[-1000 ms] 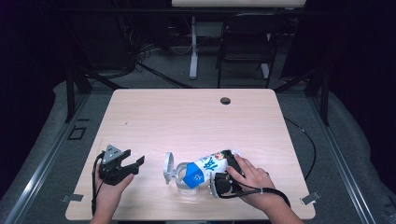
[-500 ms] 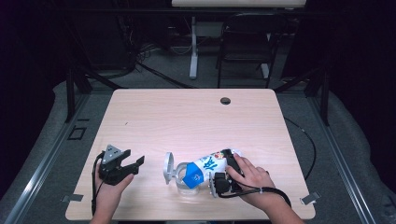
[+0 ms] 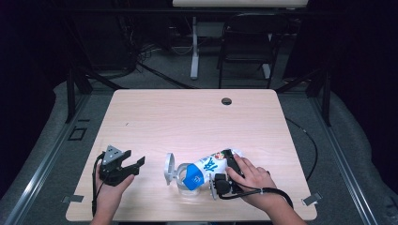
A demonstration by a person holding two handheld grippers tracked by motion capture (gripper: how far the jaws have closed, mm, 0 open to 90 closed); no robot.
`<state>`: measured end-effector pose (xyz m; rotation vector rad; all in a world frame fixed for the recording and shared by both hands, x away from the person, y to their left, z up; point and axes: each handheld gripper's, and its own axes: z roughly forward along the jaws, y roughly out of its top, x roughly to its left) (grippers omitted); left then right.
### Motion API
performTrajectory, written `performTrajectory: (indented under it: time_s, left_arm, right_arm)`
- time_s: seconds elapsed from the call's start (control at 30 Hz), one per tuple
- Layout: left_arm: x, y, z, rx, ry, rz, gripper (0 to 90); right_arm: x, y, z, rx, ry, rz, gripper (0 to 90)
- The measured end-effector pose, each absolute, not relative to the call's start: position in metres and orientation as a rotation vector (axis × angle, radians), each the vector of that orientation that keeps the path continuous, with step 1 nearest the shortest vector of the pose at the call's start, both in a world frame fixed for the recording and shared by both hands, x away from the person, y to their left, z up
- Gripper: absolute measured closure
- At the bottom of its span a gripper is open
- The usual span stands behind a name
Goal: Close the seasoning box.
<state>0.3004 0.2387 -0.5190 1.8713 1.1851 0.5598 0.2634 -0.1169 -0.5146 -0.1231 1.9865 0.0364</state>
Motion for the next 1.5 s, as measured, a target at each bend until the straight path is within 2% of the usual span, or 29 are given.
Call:
performTrajectory:
  time_s: [1.5]
  left_arm:
    - [0.2997, 0.2397, -0.5170, 1.859, 1.186, 0.557, 37.3]
  right_arm:
    - [0.2628, -0.1117, -0.5109, -0.190, 1.954, -0.008, 46.0]
